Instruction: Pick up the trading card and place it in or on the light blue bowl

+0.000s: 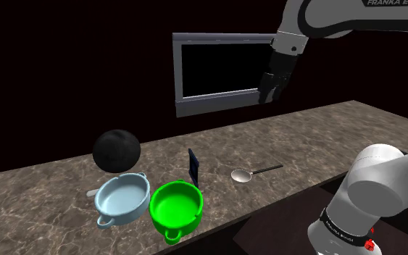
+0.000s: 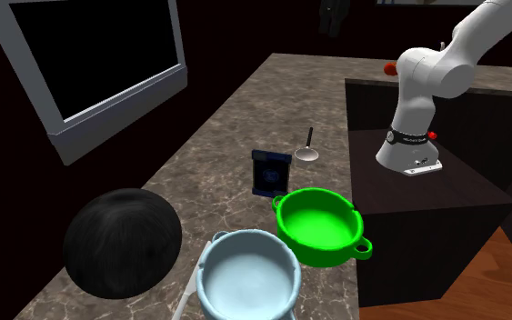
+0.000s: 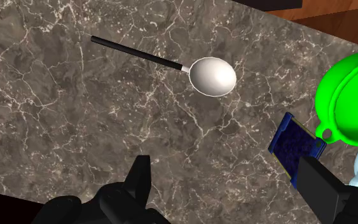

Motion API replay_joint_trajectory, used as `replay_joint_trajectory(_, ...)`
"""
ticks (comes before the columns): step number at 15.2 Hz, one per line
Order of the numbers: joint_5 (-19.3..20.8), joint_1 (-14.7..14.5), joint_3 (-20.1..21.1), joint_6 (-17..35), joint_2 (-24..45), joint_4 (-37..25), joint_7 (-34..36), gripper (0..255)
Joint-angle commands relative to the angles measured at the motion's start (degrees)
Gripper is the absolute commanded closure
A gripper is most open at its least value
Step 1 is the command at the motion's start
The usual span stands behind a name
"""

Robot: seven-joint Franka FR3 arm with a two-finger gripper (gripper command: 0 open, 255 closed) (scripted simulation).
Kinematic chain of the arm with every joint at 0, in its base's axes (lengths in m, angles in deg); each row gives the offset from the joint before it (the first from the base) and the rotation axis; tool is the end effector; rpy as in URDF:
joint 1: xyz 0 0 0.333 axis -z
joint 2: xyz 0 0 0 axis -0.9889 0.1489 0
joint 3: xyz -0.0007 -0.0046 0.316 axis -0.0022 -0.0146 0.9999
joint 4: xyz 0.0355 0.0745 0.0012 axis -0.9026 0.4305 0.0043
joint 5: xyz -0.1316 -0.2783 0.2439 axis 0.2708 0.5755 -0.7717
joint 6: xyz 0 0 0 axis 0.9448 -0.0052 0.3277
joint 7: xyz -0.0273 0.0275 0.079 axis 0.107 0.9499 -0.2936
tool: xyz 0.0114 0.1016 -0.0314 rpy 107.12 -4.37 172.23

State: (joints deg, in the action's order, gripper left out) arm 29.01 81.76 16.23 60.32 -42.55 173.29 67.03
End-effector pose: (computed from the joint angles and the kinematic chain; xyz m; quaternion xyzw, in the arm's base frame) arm 0.3268 -0.0029 0.5962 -0.9981 0.0233 -0.0501 0.0254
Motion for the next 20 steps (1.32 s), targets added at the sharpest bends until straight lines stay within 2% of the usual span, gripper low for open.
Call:
replay_joint_trajectory(1,0.0,0.0,0.0,0.0,0.0,0.0,0.0,0)
replay_joint_trajectory(11,-8.6,-2.0,4.5,16.8,11.9,5.9,9.0,0)
replay_joint_trajectory(20,-16.5,-4.7,8.0,31.9,28.2,4.4,14.6,0)
